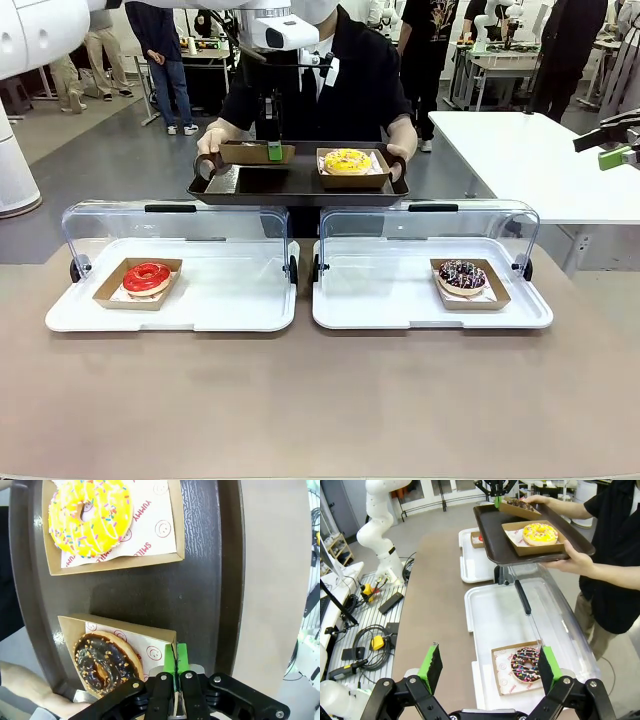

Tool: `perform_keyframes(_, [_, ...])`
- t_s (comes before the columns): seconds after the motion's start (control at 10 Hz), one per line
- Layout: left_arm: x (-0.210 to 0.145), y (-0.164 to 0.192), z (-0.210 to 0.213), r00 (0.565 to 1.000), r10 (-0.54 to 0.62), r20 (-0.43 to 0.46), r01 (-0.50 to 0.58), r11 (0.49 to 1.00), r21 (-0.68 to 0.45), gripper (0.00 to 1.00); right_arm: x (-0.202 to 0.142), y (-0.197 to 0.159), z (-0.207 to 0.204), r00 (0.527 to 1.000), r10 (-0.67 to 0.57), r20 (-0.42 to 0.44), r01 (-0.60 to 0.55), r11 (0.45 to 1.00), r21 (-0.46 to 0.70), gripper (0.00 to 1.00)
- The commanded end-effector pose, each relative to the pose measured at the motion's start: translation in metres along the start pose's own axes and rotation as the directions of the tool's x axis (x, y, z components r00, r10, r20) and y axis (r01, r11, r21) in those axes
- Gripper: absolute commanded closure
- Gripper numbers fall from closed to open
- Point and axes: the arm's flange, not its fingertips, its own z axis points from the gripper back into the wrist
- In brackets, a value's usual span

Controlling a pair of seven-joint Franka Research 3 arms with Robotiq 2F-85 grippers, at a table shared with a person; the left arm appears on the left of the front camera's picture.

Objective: Provide the desired donut to the person.
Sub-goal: Place the picked Paper togo box onto the Handle tray extended by the person.

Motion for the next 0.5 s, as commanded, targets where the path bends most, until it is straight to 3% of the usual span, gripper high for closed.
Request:
perform_keyframes(0.0, [0.014,0.022,0.013,0.999,0.032,0.009,-0.031,0.998,-0.047,0.99,0.0,0.0,0.0,1.0,-0.001,0.008,0.001,1.0,-0.001,0.0])
perform_keyframes(0.4, [0.01,0.033,-0.002,0.999,0.047,0.001,-0.047,0.997,-0.068,0.99,0.0,0.0,0.0,1.0,-0.001,0.008,0.001,1.0,-0.001,0.0])
